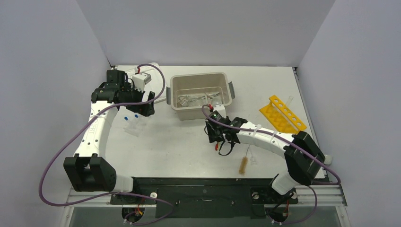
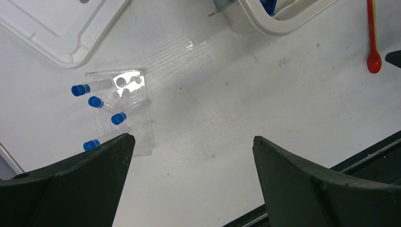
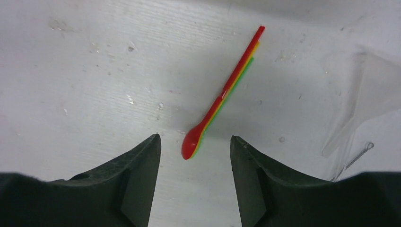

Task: Organize the chemistry lab equipment
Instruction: Pick up the chemistry item at the center of the board, then place the chemistry item in the storage box, then pick up the chemistry item at the center of the board.

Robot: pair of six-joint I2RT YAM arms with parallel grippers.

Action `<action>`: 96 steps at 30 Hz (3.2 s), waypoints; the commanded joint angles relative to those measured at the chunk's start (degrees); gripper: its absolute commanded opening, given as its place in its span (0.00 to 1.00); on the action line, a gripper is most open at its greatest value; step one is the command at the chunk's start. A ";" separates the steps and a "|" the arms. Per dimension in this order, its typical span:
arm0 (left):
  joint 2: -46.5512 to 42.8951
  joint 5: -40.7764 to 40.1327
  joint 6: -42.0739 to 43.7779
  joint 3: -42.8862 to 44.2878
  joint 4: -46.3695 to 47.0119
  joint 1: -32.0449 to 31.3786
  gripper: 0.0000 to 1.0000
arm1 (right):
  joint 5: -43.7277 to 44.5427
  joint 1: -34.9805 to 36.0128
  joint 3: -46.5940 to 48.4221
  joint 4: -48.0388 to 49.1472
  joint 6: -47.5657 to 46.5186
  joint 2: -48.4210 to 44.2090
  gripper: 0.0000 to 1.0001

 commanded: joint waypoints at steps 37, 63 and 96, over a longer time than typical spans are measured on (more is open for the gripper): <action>0.03 1.42 -0.02 1.51 1.23 0.38 0.97 | 2.27 2.45 -14.63 12.33 7.90 -2.23 0.00; -0.78 0.35 -0.01 1.46 1.18 0.32 0.96 | -12.67 -7.68 37.83 -9.57 -35.63 11.38 0.07; -0.76 2.49 -0.34 0.07 1.97 0.36 0.97 | 11.63 -17.87 -6.57 0.41 -3.38 -11.03 0.70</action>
